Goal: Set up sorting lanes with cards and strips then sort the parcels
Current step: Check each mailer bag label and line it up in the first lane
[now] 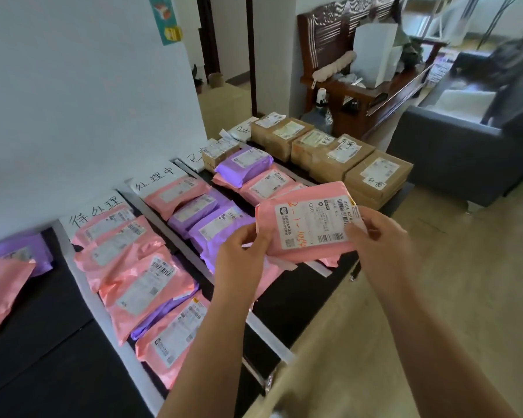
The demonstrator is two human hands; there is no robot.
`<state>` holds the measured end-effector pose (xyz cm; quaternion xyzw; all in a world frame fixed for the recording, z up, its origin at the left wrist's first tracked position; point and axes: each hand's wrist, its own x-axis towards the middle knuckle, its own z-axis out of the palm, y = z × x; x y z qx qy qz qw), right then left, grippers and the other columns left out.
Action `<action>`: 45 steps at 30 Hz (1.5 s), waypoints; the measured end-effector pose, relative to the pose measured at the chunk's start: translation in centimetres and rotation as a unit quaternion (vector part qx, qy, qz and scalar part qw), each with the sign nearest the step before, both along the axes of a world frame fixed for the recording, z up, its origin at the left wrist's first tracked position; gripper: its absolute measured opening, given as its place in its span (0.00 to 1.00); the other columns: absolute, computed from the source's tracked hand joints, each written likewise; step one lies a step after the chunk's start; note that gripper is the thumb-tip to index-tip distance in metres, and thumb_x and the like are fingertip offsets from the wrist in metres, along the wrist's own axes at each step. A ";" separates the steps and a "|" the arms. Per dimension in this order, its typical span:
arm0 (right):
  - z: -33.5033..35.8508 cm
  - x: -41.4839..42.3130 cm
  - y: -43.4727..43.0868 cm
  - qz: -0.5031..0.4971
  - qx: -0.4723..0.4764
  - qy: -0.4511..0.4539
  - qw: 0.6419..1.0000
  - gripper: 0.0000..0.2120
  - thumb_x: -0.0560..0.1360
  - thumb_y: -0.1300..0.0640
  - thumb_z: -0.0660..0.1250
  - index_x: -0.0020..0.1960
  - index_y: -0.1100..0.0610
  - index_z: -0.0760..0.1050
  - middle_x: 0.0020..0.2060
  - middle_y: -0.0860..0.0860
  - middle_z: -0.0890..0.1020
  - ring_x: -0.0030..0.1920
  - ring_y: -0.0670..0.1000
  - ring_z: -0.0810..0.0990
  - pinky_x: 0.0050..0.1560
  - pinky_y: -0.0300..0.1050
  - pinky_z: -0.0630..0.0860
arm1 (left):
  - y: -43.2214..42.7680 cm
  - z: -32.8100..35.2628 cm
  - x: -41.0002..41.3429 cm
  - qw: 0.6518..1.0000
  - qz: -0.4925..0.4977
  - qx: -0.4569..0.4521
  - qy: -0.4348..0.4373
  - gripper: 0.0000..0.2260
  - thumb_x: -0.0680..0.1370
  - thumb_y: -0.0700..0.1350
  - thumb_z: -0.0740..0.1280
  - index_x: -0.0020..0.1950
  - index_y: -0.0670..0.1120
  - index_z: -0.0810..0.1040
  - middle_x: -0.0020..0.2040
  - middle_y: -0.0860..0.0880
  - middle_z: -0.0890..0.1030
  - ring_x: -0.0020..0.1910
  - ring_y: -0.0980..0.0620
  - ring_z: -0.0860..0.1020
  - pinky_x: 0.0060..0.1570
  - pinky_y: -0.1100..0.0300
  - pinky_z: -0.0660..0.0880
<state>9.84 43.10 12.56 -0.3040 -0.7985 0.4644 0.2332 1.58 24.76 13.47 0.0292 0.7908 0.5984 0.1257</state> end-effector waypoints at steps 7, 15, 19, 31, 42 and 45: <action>-2.2 -7.6 3.6 0.027 -0.037 -0.030 0.998 0.18 0.76 0.52 0.71 0.57 0.33 0.69 0.46 0.35 0.77 0.48 0.41 0.80 0.39 0.37 0.78 | 3.2 -1.9 -5.7 0.999 0.016 -0.017 -0.028 0.10 0.80 0.56 0.66 0.56 0.53 0.78 0.50 0.59 0.81 0.49 0.56 0.80 0.51 0.59 0.76; -5.3 -20.1 8.9 0.092 -0.007 -0.127 0.988 0.17 0.76 0.51 0.69 0.51 0.30 0.68 0.48 0.40 0.82 0.45 0.44 0.81 0.44 0.50 0.81 | 9.1 -6.5 -14.3 0.993 0.072 -0.083 -0.047 0.11 0.80 0.60 0.62 0.56 0.56 0.76 0.51 0.61 0.80 0.46 0.63 0.77 0.36 0.66 0.69; -6.8 -25.9 12.1 0.159 0.030 -0.171 0.972 0.20 0.78 0.54 0.67 0.67 0.43 0.70 0.56 0.44 0.81 0.55 0.50 0.80 0.61 0.59 0.75 | 12.2 -8.6 -18.7 0.985 0.103 -0.100 -0.095 0.10 0.81 0.52 0.62 0.60 0.53 0.78 0.50 0.54 0.83 0.40 0.52 0.81 0.39 0.56 0.76; -10.8 -35.2 16.3 0.296 0.100 -0.239 0.919 0.19 0.80 0.61 0.61 0.69 0.48 0.74 0.64 0.50 0.79 0.62 0.55 0.75 0.71 0.57 0.61 | 17.1 -10.8 -23.8 0.974 0.066 -0.123 -0.180 0.24 0.80 0.46 0.63 0.75 0.54 0.64 0.64 0.52 0.79 0.61 0.46 0.78 0.63 0.47 0.74; -8.8 -33.2 12.8 0.269 0.139 -0.129 0.945 0.20 0.79 0.59 0.67 0.71 0.56 0.72 0.67 0.55 0.74 0.68 0.57 0.71 0.69 0.59 0.67 | 15.2 -9.3 -19.5 0.966 0.144 -0.179 -0.116 0.25 0.83 0.48 0.57 0.80 0.56 0.56 0.74 0.43 0.70 0.65 0.37 0.75 0.57 0.45 0.77; -7.2 -31.9 9.9 0.298 0.129 -0.079 0.942 0.19 0.79 0.60 0.66 0.69 0.57 0.73 0.67 0.56 0.75 0.68 0.57 0.71 0.69 0.55 0.68 | 12.9 -8.1 -17.6 0.961 0.175 -0.200 -0.075 0.24 0.84 0.48 0.57 0.80 0.56 0.56 0.74 0.48 0.69 0.67 0.44 0.74 0.53 0.57 0.71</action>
